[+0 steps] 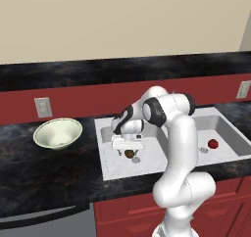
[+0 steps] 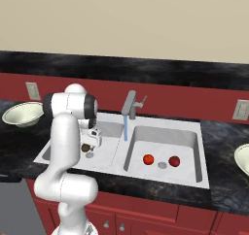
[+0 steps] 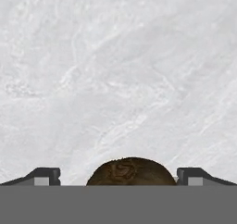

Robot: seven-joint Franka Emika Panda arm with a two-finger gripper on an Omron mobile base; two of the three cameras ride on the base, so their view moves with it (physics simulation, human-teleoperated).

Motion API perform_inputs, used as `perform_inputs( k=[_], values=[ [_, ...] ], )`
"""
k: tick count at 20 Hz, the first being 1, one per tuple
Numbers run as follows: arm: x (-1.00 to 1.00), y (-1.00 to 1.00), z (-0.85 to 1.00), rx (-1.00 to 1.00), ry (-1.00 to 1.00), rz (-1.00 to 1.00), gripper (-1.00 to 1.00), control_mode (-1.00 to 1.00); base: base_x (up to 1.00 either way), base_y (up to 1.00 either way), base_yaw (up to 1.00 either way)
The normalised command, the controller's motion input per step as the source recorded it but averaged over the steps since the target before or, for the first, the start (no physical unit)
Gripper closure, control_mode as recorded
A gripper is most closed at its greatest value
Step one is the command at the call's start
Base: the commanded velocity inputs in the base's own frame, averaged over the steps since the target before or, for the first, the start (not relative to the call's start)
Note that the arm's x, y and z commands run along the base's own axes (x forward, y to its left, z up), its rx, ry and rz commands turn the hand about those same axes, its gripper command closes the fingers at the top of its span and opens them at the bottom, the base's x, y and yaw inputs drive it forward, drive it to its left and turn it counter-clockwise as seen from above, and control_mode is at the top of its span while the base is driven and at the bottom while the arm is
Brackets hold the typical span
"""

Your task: Pick the tomatos from the sink and place them in one bowl. Place the kiwi in the other bowl. Then turn off the sink faucet.

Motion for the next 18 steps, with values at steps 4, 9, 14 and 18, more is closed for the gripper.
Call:
perform_inputs(
  k=[4, 9, 14, 18],
  values=[
    [0.01, 0.04, -0.28, -0.05, 0.0, 0.0, 1.0, -1.0, 0.0, 0.0, 0.0],
    [0.0, 0.0, -0.22, 0.0, 0.0, 0.0, 1.0, -1.0, 0.0, 0.0, 0.0],
    [-0.07, 0.0, 0.13, 0.05, -0.11, -0.04, 1.0, -1.0, 0.0, 0.0, 0.0],
    [-0.28, 0.0, 0.54, 0.17, -0.22, -0.04, 1.0, -1.0, 0.0, 0.0, 0.0]
  ],
)
